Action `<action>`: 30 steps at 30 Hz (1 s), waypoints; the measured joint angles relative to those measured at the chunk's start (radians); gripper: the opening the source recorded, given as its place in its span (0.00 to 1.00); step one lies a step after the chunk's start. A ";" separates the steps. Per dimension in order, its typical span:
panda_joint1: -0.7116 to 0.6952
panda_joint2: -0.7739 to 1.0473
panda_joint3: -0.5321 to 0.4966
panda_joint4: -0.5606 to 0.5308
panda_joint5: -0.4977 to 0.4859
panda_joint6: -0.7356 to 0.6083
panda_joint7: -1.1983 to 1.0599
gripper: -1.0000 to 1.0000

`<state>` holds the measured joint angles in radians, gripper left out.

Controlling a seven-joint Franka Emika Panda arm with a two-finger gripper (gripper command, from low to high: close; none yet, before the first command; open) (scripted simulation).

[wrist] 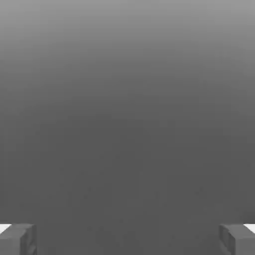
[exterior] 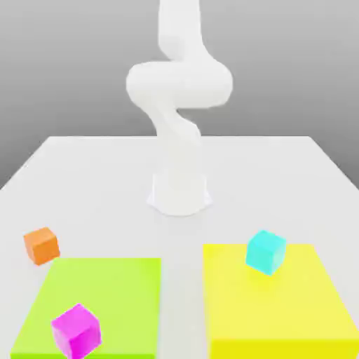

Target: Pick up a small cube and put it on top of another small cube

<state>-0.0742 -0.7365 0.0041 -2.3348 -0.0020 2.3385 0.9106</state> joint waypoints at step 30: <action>-0.719 0.760 -0.143 -0.418 0.009 0.463 1.299 0.50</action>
<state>-0.7931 0.0238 -0.1388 -2.7528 0.0071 2.8017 2.2100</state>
